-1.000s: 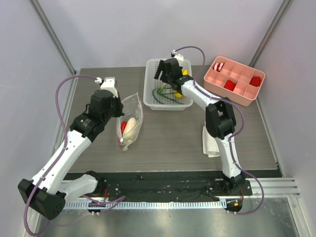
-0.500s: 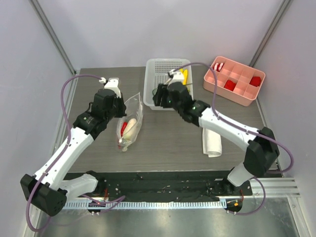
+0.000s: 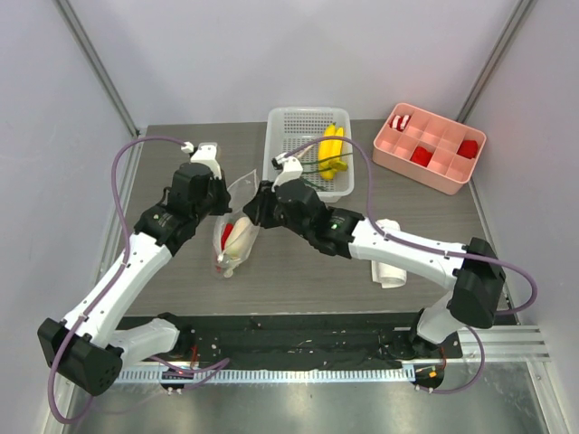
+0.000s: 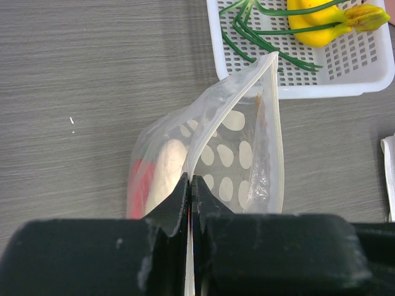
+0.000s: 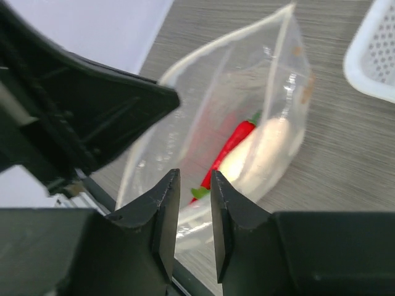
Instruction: Open the zip-top bag and remove the fake food
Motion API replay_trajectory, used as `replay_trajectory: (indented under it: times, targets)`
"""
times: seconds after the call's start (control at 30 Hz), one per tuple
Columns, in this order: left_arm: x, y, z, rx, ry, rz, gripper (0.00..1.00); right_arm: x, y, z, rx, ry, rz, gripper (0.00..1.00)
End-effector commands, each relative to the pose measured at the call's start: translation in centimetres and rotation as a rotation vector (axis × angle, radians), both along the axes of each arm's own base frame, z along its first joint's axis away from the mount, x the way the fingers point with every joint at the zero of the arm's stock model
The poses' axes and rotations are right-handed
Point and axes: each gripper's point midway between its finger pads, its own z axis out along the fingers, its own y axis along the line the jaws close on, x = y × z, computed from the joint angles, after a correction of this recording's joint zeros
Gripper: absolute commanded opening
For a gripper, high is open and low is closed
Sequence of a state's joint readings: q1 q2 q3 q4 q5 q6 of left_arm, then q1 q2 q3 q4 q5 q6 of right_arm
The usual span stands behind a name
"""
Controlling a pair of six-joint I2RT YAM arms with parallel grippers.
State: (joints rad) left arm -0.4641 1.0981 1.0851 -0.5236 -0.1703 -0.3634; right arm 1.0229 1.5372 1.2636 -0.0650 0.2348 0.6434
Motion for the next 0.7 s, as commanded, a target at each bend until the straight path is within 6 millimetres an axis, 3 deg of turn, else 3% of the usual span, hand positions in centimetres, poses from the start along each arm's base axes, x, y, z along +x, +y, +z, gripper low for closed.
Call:
replay_trajectory:
  times: [0.0, 0.07, 0.1, 0.17, 0.23, 0.47, 0.6, 0.67]
  targets:
    - [0.3, -0.3, 1.2, -0.034, -0.034, 0.0, 0.0, 1.0, 2.2, 4.0, 0.114, -0.032, -0.059, 0.3]
    - [0.3, -0.2, 1.2, -0.032, -0.034, 0.003, 0.0, 1.5, 2.8, 4.3, 0.125, 0.025, -0.102, 0.28]
    - [0.3, -0.2, 1.1, -0.031, -0.033, 0.004, 0.0, 1.9, 3.5, 3.0, 0.105, 0.059, -0.113, 0.28]
    - [0.3, -0.2, 1.1, -0.032, -0.032, 0.003, 0.0, 2.2, 4.3, 3.1, 0.109, 0.098, -0.124, 0.28]
    - [0.2, -0.2, 1.3, -0.034, -0.038, 0.004, 0.0, 2.6, 5.3, 1.3, 0.097, 0.144, -0.14, 0.28]
    - [0.2, -0.1, 1.2, -0.035, -0.04, 0.01, 0.0, 4.1, 3.7, -0.9, 0.087, 0.178, -0.299, 0.27]
    - [0.1, -1.0, 0.8, -0.059, -0.019, -0.025, 0.0, 4.2, 5.1, -1.2, 0.111, 0.181, -0.263, 0.27]
    - [-0.1, -2.5, 0.7, -0.105, -0.008, -0.09, 0.0, 4.9, 5.7, -2.1, 0.112, 0.2, -0.266, 0.27]
